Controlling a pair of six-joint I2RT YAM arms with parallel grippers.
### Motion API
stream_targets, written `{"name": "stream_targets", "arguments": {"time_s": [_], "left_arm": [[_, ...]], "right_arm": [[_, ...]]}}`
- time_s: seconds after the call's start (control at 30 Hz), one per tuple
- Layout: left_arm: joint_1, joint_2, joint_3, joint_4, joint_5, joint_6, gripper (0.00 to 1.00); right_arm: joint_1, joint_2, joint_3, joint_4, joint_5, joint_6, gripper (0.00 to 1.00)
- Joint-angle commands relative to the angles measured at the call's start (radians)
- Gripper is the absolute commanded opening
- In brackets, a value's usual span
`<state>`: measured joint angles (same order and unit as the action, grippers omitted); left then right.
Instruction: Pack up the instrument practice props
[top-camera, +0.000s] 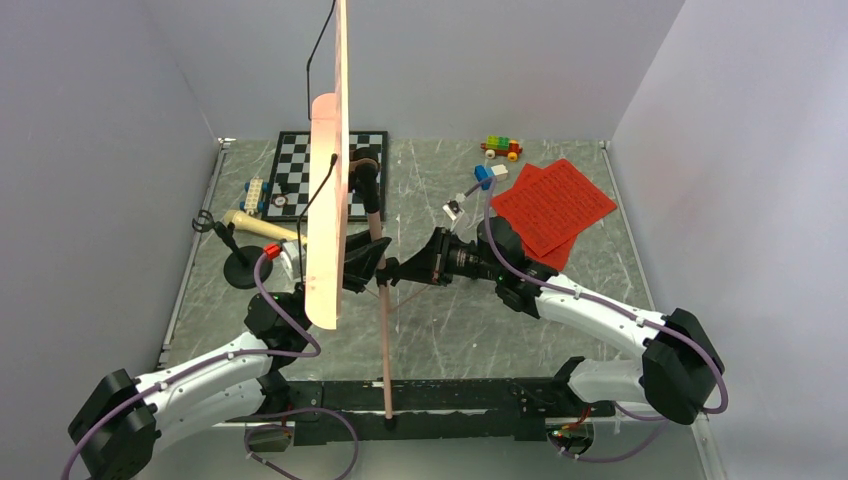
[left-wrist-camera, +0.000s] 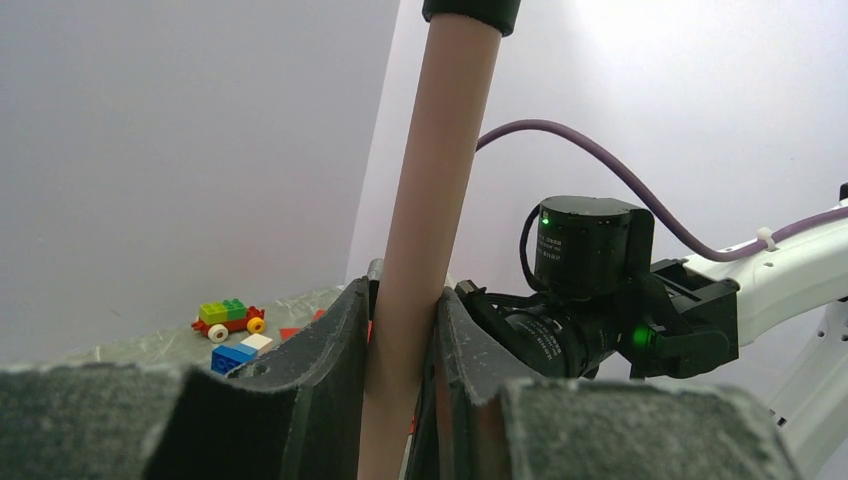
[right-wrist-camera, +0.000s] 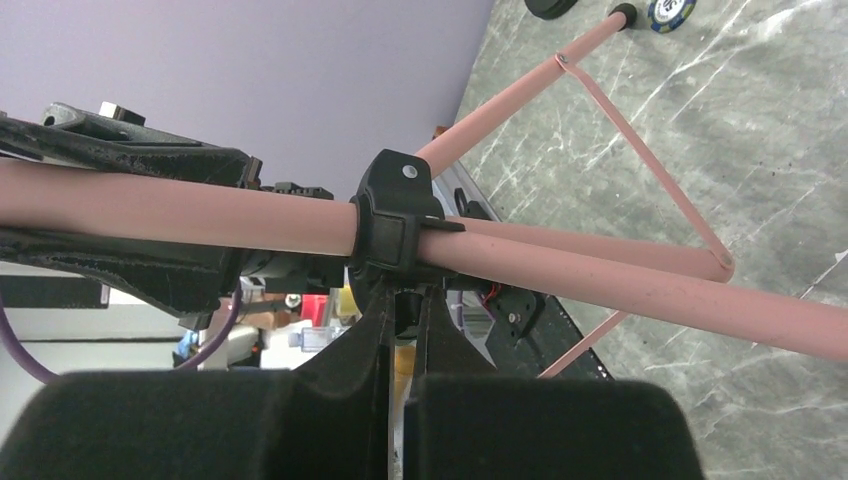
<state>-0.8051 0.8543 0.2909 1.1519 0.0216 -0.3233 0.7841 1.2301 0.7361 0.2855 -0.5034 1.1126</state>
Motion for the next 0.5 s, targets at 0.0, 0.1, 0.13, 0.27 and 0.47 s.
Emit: {"name": "stream_targets", "arguments": {"time_s": [0.0,0.1,0.13,0.27,0.47], "left_arm": [[0.003,0.073,-0.080,-0.330,-0.141,-0.015,0.00],[-0.003,0.084,-0.082,-0.324,-0.148,-0.014,0.00],[-0.007,0.089,-0.082,-0.321,-0.149,-0.015,0.00],[-0.016,0.097,-0.079,-0.320,-0.156,-0.019,0.00],[-0.030,0.097,-0.080,-0.332,-0.176,-0.022,0.00]], "right_arm": [[0.016,0.015,0.045,0.010,0.001,-0.121,0.00],[0.069,-0.026,0.064,-0.072,0.131,-0.317,0.00],[0.103,-0.038,0.078,-0.109,0.235,-0.441,0.00],[0.296,-0.049,0.074,-0.132,0.605,-0.839,0.00],[0.490,0.033,-0.026,0.055,1.019,-1.353,0.00]]}}
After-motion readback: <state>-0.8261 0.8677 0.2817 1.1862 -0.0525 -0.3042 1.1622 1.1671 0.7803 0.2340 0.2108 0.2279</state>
